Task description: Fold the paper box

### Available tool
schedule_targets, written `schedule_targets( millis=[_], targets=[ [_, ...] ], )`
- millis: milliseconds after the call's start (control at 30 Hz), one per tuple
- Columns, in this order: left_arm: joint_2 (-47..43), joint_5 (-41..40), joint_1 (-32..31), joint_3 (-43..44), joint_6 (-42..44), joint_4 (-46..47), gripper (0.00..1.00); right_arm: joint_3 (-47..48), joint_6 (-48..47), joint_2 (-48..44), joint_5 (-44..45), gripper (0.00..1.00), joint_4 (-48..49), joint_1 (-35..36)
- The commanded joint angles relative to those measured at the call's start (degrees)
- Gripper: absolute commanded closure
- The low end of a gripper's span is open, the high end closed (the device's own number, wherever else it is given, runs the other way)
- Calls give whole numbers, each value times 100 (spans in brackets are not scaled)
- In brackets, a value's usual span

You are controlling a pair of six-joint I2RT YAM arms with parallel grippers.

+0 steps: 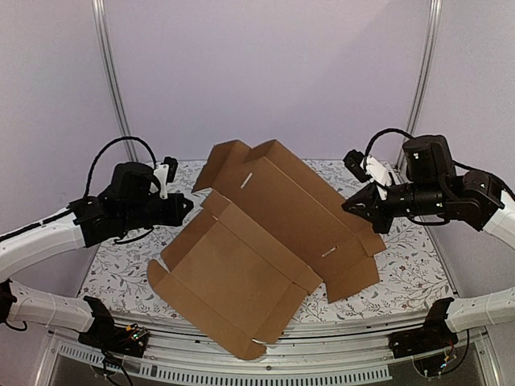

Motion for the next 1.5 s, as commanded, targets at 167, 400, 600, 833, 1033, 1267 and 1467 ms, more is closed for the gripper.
schedule_targets(
  millis=[167,400,600,833,1033,1267,1467],
  targets=[
    [-133,489,443,311,-154,61,100,-776,-240,-746,-474,100,824,-25],
    [-58,936,639,367,-154,58,100,-1146,-269,-1147,-618,100,1136,-25],
    [-10,1608,781,281,-249,425,100,-1348,-310,-1369,-703,100,1240,-23],
    [141,2599,786,267,-239,815,100,-1423,-244,-1530,-556,100,1340,-26],
    [239,3301,786,200,-216,1013,100,-1416,-154,-1533,-419,100,1394,-22],
    [249,3676,747,162,-173,1056,100,-1421,-50,-1391,-71,100,1483,-22],
    [381,3917,645,175,-93,1070,100,-1397,38,-1189,205,100,1542,-26]
  ],
)
